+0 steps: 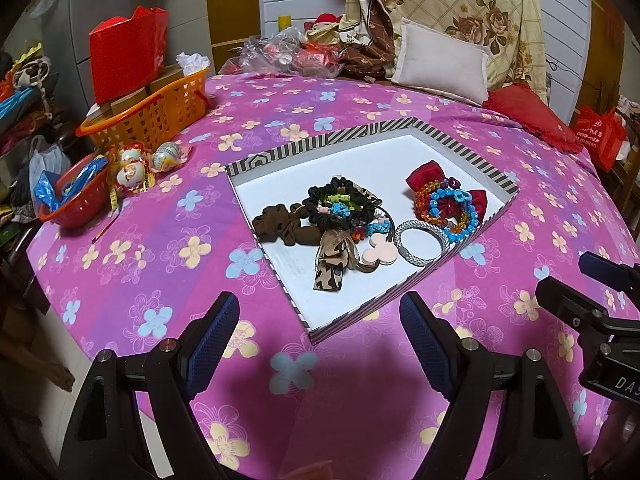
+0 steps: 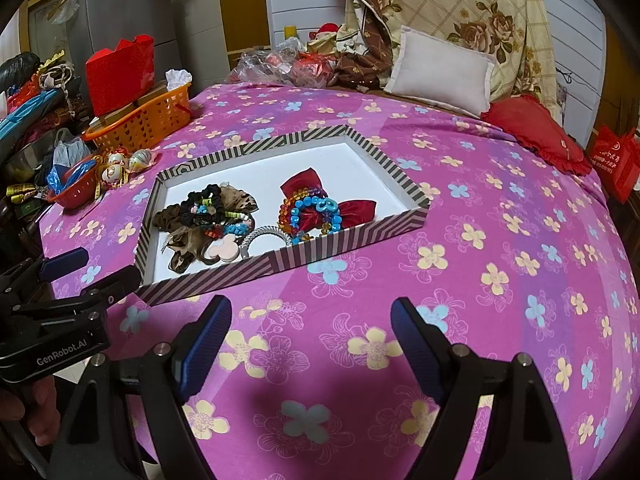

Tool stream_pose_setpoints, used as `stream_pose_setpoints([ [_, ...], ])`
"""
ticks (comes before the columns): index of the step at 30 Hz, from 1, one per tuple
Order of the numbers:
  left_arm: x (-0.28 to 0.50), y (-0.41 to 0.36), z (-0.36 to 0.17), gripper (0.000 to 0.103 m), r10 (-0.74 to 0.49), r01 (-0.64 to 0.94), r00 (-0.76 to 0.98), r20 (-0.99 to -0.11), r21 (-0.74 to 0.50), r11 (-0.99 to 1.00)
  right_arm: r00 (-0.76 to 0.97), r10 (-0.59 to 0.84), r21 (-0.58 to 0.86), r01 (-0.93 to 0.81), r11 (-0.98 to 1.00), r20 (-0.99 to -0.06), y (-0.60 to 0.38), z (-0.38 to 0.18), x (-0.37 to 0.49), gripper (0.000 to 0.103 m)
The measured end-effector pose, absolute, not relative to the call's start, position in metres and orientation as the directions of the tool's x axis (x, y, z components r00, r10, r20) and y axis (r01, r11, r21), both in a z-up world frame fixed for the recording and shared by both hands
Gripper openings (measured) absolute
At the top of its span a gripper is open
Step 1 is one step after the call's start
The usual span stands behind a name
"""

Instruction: Organize jewelry

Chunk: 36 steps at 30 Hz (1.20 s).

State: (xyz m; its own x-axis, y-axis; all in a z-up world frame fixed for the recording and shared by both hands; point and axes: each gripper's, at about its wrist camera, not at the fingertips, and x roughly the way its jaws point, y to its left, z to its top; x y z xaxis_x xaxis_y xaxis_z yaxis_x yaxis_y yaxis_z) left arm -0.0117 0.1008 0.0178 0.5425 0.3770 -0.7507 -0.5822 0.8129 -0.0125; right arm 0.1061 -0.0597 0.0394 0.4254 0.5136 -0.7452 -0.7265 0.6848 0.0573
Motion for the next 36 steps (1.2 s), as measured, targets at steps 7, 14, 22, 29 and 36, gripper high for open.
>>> stream_pose_setpoints([
  [7,-0.0115,0.1004,0.018,0.07,0.376,-0.582,0.542,-0.752,-0.013,0.813,0.424,0.514,0.058,-0.726,0.685,-0.746,-0.0591,0.0396,0.1052,0.085],
  [14,-0.0115,0.1005,0.0178,0.07,0.376,-0.583,0.541,-0.752,-0.013,0.812,0.424,0.515,0.056,-0.73,0.681,-0.745,-0.0581,0.0393,0.1045,0.085],
  [22,-0.0114,0.1004,0.0177,0.07,0.377,-0.583,0.542,-0.751,-0.012,0.813,0.422,0.516,0.055,-0.733,0.678,-0.745,-0.0567,0.0391,0.1031,0.085],
  [29,-0.0116,0.1006,0.0175,0.07,0.376,-0.582,0.542,-0.751,-0.013,0.813,0.421,0.516,0.054,-0.734,0.677,-0.746,-0.0564,0.039,0.1024,0.085],
  [36,-0.0125,0.0963,0.0228,0.07,0.397,-0.575,0.558,-0.729,0.005,0.818,0.422,0.516,0.054,-0.733,0.678,-0.745,-0.0561,0.0387,0.1026,0.085],
])
